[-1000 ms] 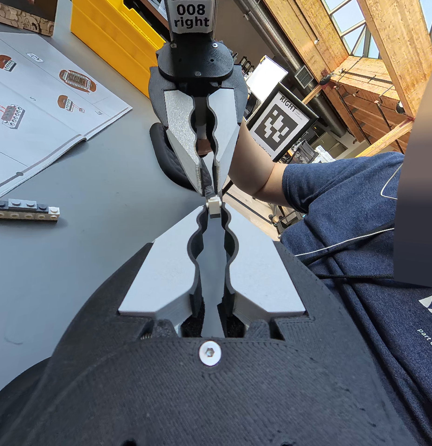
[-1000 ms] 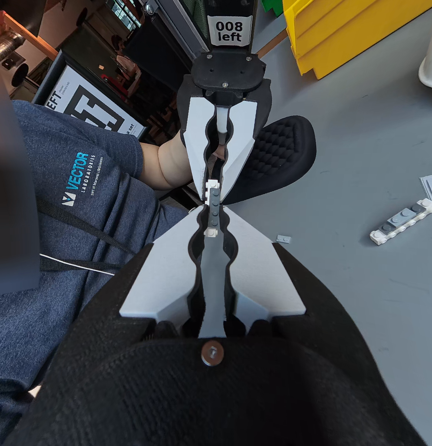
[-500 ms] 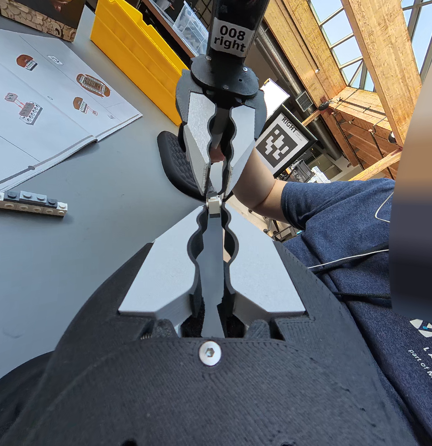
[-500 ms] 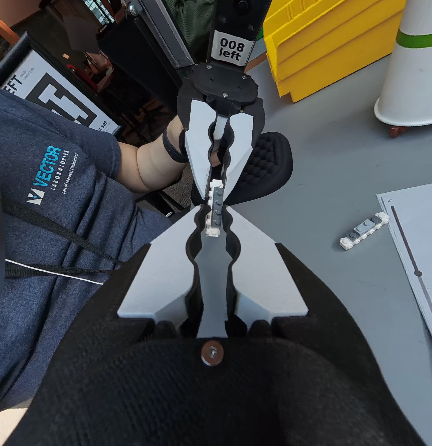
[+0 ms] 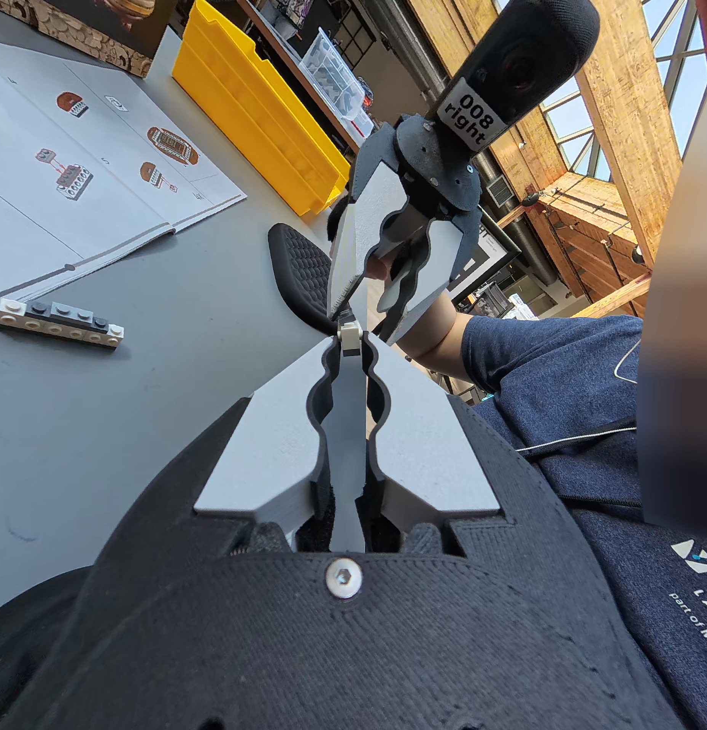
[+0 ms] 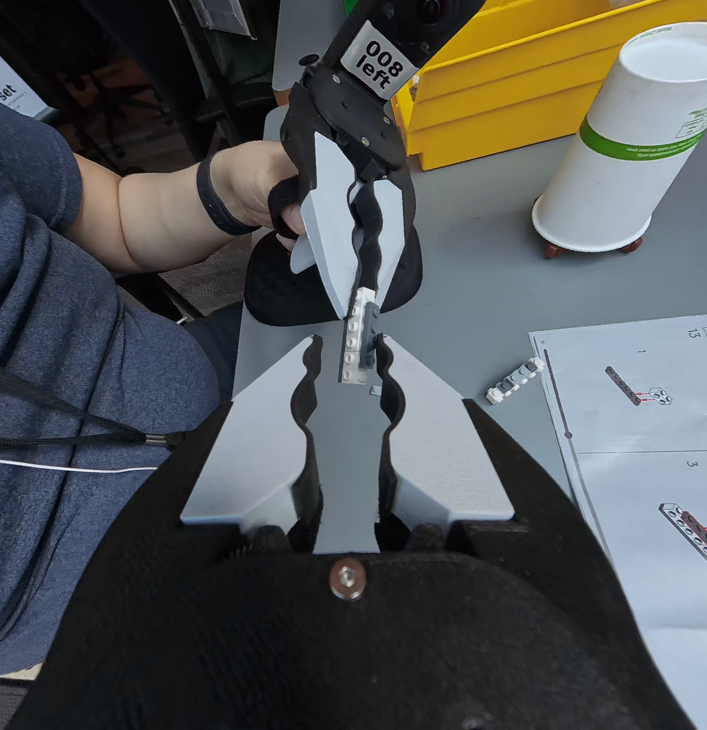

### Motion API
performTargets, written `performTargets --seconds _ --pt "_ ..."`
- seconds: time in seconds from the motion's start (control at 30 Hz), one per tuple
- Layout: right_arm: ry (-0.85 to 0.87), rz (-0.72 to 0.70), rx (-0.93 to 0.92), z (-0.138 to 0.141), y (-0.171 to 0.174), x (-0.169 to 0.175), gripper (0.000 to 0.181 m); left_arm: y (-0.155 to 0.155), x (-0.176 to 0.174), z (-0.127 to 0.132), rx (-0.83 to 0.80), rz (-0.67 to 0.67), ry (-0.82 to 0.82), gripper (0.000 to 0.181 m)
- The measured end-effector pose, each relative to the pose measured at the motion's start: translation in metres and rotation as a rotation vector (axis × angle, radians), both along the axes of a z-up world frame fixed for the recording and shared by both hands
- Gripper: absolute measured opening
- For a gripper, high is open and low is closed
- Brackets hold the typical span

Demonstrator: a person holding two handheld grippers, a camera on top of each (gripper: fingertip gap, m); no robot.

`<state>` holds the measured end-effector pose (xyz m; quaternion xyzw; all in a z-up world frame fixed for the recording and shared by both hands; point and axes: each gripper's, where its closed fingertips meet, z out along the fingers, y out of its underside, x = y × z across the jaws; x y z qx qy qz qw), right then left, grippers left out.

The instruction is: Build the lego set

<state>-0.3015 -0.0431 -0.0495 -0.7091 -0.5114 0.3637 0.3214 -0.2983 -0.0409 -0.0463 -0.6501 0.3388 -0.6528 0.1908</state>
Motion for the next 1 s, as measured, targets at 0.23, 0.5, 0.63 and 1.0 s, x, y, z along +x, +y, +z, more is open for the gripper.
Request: performTargets --seconds 0.23,0.5,0.63,1.0 --pt "-0.099 -0.073 0.189 -0.001 0.005 0.000 0.028 0.004 0.001 0.003 -0.019 0.032 -0.007 0.008" --pt "-0.198 -0.162 0.364 -0.002 0.014 0.003 0.019 0.006 0.003 0.003 -0.051 0.070 -0.018 0.008" --pt "-0.238 -0.189 0.432 -0.004 0.017 0.003 0.019 0.008 0.003 0.002 -0.064 0.089 -0.021 0.008" --pt "-0.235 -0.234 0.504 -0.002 0.021 0.003 0.019 0.012 0.003 0.004 -0.084 0.121 -0.029 0.008"
